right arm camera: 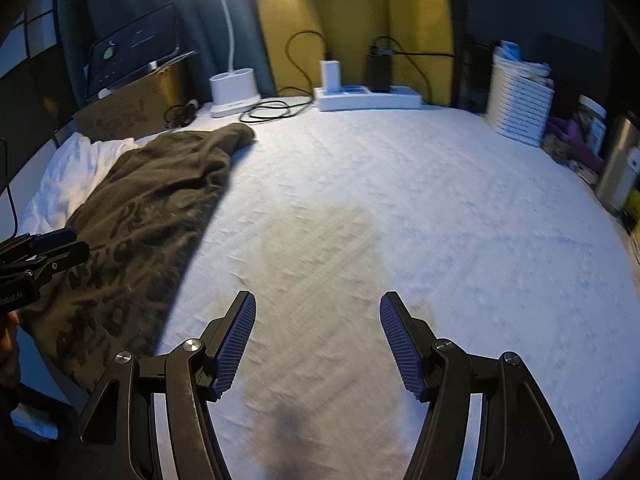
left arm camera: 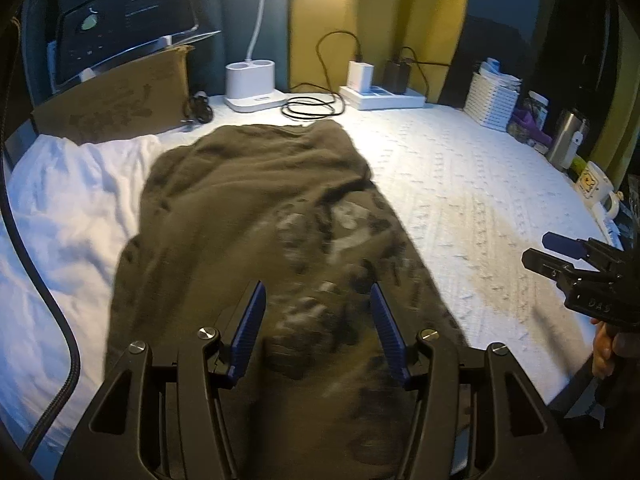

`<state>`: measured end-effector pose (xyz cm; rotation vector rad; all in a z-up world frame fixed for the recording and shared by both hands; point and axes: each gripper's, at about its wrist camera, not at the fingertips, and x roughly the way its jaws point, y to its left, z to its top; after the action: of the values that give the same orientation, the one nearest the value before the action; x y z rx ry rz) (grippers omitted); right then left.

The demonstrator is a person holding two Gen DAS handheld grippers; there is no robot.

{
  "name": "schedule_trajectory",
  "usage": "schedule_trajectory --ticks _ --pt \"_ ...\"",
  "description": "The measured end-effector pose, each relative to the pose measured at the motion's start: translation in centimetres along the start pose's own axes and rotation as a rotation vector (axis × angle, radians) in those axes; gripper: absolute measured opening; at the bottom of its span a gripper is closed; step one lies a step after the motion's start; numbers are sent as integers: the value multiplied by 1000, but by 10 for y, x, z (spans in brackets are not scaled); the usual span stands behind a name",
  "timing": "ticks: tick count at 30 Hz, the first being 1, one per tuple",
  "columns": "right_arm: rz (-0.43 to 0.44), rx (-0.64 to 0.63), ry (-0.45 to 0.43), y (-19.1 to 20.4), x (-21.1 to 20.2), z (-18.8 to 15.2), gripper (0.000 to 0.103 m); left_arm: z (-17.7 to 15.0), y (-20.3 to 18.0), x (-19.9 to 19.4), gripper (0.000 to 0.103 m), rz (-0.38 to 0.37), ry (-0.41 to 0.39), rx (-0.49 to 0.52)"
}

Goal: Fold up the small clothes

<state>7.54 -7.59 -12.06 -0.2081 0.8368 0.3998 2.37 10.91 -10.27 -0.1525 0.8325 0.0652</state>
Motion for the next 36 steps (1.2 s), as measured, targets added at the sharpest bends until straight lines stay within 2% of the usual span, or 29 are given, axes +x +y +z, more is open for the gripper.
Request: schedule_trajectory --ticks 4,7,11,15,18,26,31,36 --pt "-25 29 -9 -16 -10 -9 66 -1 -16 -4 55 -19 -11 10" --pt "-42 48 -23 -27 -20 -14 66 -1 -30 -14 56 -40 -53 16" --pt "-61 59 -45 -35 -33 -17 67 2 -46 -29 72 -42 -106 36" --pt "-79 64 -76 -40 -49 -16 67 7 -57 -44 75 -40 -152 42" --pt "-92 52 -111 -40 -66 -15 67 12 -63 -57 83 -38 -189 45" --pt "-90 8 -215 -34 -115 -4 67 20 -68 -92 86 -36 -283 39" --pt "-99 -4 -303 -27 -148 4 82 25 -65 -116 87 -24 -357 27" --pt "-116 -24 -368 -16 -178 9 83 28 -64 -142 96 9 -448 34"
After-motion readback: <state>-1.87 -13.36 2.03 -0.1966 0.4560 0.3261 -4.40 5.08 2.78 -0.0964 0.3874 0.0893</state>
